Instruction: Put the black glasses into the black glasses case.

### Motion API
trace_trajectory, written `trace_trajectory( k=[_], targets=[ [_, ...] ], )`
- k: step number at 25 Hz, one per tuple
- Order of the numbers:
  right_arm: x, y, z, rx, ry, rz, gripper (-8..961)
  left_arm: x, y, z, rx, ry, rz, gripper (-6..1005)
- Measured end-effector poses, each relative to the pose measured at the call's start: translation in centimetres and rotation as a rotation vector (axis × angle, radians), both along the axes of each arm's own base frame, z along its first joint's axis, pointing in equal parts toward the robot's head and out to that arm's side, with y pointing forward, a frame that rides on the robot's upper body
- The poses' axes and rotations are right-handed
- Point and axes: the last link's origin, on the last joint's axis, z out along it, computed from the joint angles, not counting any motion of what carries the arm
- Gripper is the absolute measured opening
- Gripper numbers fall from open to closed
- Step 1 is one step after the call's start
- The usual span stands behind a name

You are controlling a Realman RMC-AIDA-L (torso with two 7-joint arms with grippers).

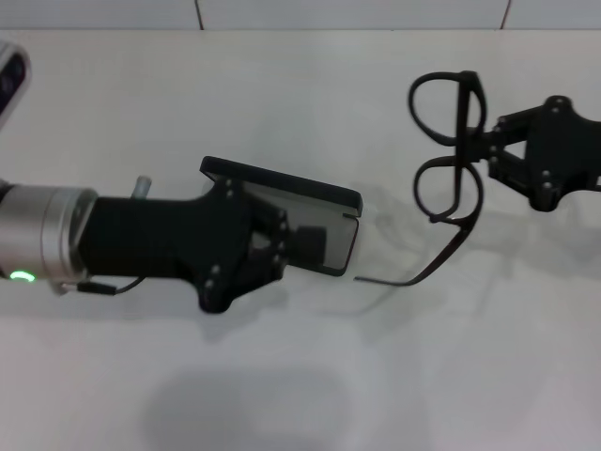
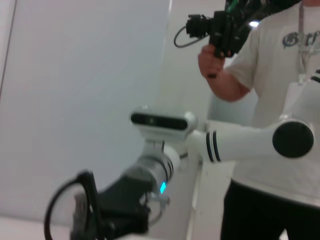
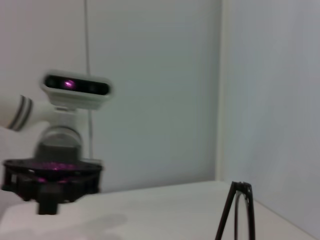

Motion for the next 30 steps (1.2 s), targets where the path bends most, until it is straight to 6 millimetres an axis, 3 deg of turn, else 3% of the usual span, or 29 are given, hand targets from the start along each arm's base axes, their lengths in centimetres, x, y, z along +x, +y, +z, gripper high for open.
trace_trajectory(
  k=[10,11,19,30],
  targets=[
    [0.1,0.4,1.5,0.077,0.074,-0.052,40,-1.9,-1.7,-2.3,-0.053,0.081,0.033,0],
    [0.0,0.3,1.4,0.069,0.089,-0.054,40,-1.6,-2.0,-3.4,-0.067,0.074,0.034,0],
    [-2.0,-0.5,-1.8,-0.088,0.145,-0.023,39,-0.2,-1.6,-5.5,-0.080,0.053,0.014,0],
    [-1.9,-1.2,-4.7,-0.171,0.081,-0.032,39,1.3,-0.5,-5.4,-0.069,0.008,-0.014,-1]
  ],
)
